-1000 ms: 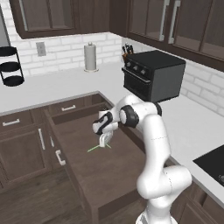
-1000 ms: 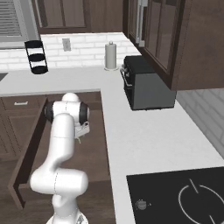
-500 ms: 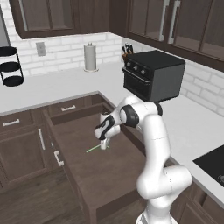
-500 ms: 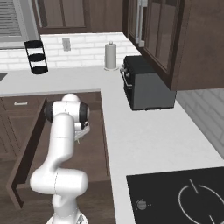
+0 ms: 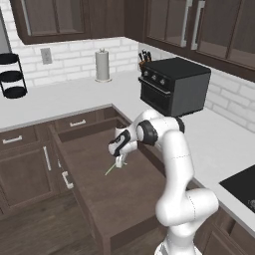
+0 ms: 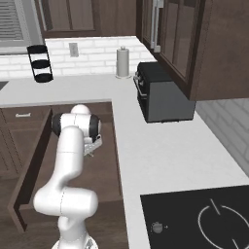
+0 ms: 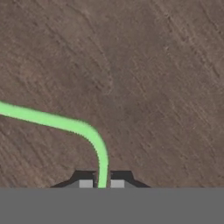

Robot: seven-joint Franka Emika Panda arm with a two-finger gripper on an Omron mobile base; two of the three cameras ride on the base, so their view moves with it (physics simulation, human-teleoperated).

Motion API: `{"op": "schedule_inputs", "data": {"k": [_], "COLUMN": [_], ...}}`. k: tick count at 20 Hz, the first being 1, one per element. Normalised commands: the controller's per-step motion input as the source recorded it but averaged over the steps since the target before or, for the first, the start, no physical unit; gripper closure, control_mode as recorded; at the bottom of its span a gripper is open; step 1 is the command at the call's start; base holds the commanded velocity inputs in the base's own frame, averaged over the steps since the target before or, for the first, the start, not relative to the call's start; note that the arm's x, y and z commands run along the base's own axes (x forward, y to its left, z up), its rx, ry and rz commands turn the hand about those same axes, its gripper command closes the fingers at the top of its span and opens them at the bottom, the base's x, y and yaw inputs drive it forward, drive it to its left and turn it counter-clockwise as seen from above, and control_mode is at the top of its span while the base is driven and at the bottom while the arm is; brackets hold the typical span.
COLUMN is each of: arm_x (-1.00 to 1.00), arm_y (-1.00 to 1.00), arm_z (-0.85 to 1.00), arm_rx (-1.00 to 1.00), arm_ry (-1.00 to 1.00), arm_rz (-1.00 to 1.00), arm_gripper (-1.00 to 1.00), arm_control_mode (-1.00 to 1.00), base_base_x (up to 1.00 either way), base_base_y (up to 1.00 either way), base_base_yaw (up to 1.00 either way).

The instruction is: Take a straw from the drawer in front and place it inside the glass cup on the dining counter.

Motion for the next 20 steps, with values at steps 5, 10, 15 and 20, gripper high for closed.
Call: {"op": "schedule_inputs", "data": {"k": [5, 10, 15, 20], "arm_x": [-0.41, -0.75, -0.63, -0.54], "arm_y": [0.0, 0.0, -0.02, -0.15], "arm_z": [-0.19, 0.59, 1.0, 1.0], "arm_rx": [0.0, 0.01, 0.09, 0.12], "arm_ry": [-0.02, -0.24, -0.33, -0.23], "arm_rz": [0.0, -0.01, -0.01, 0.0], "arm_gripper": [1.0, 1.0, 1.0, 1.0], "arm_control_mode": [-1.0, -1.0, -1.0, -1.0], "base_base_x": [0.0, 0.0, 0.0, 0.0], "base_base_y": [0.0, 0.0, 0.0, 0.0], "base_base_yaw": [0.0, 0.0, 0.0, 0.0]}}
